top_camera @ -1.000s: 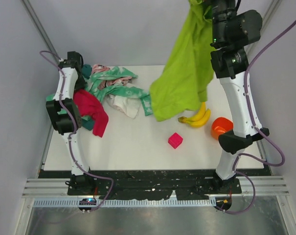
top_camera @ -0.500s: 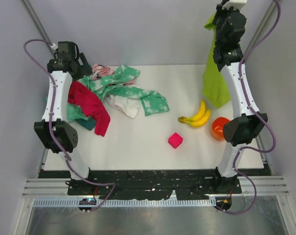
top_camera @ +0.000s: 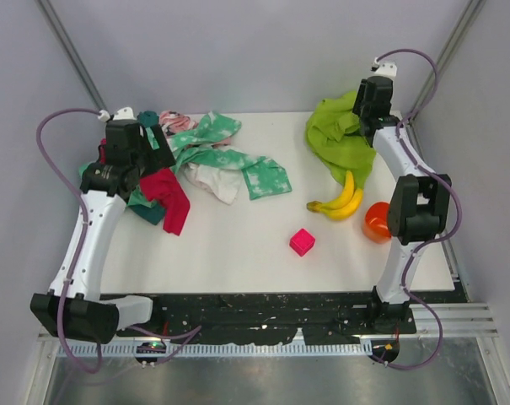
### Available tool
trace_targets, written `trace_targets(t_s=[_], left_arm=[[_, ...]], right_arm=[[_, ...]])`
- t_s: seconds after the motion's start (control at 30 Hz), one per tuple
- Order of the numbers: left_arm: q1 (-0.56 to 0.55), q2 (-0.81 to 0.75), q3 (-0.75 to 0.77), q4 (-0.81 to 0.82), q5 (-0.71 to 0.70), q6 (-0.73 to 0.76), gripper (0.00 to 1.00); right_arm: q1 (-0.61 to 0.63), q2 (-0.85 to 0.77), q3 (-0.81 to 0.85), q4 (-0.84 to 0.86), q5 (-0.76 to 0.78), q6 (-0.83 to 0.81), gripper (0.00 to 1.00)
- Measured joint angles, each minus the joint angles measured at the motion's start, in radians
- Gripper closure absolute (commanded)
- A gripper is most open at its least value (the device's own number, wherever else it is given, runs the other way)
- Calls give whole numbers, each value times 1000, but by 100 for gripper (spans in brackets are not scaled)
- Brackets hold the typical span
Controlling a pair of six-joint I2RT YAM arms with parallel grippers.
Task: Pick out a specific cloth from the pile
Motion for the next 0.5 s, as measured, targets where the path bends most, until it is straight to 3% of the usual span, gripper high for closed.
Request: trace_targets(t_s=[0.07, 0.27, 0.4, 0.5], left_arm=[[-5, -41, -43, 0, 5, -3, 0], [-23, -233, -148, 15, 23, -19, 1], [-25, -340, -206, 11, 16, -43, 0], [-25, -418, -283, 8, 16, -60, 0]], right_arm=[[-10, 0, 0, -53, -43, 44, 4], [-32, -92, 31, -226, -156, 123, 5], [-35, -301, 22, -322, -192, 134, 5], [-34, -552, -111, -305, -201, 137, 5]])
